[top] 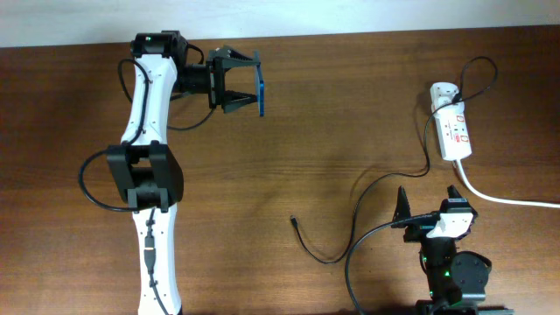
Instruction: Plug charger to phone and switch on socket
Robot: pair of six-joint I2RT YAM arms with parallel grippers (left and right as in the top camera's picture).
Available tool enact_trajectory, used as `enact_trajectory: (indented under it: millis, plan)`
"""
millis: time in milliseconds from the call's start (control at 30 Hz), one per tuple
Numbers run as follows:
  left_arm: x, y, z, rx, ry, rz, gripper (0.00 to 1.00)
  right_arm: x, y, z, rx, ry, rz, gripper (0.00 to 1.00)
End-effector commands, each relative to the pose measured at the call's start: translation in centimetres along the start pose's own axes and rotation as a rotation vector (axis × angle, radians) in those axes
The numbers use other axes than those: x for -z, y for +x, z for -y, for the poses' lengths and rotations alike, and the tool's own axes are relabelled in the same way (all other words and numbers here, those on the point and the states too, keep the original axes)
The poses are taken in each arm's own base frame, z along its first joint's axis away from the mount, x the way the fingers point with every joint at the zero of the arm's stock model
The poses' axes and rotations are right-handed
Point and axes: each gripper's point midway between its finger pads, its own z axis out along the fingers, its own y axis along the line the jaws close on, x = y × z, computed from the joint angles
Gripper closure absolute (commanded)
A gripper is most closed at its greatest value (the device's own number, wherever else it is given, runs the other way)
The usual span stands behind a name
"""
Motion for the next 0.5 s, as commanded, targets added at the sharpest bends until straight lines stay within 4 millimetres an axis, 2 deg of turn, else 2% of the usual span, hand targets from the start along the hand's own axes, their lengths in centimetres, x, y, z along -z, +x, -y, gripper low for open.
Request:
enact_trajectory:
  millis: [0,167,267,300,367,400,467]
  plan:
    - [0.1,0.5,1.4,-0.013,0.055,-0.021,0.23,0.0,0.2,-0.1,-0.004,-0.001,-0.004,0.02]
    - [0.1,0.5,1.4,-0.012,0.055,-0.021,0.24,0.0,0.2,-0.1,-0.004,-0.001,-0.004,0.02]
    - [0.1,0.5,1.4,-0.012,0.055,-0.02,0.24,0.0,0.1,1.2,-0.004,0.074,0.0,0.02]
    - [0.1,0.5,1.4,-0.012,0.055,-0.02,0.24,0.0,0.2,1.1,-0.008,0.066,0.0,0.02]
    - [0.1,0.5,1.4,-0.012,0.055,-0.02,0.24,0.1,0.0,-1.8,-0.132,-0.1,-0.002,0.02]
    - [0.1,0.5,1.4,-0.008,0.055,-0.021,0.23,0.6,-0.4,-4.6,-0.279,-0.27,-0.015,0.02]
    - [0.1,0.5,1.4,-0.002,0.055,-0.021,0.23,1.8,-0.5,-7.6,-0.452,-0.454,-0.079,0.02]
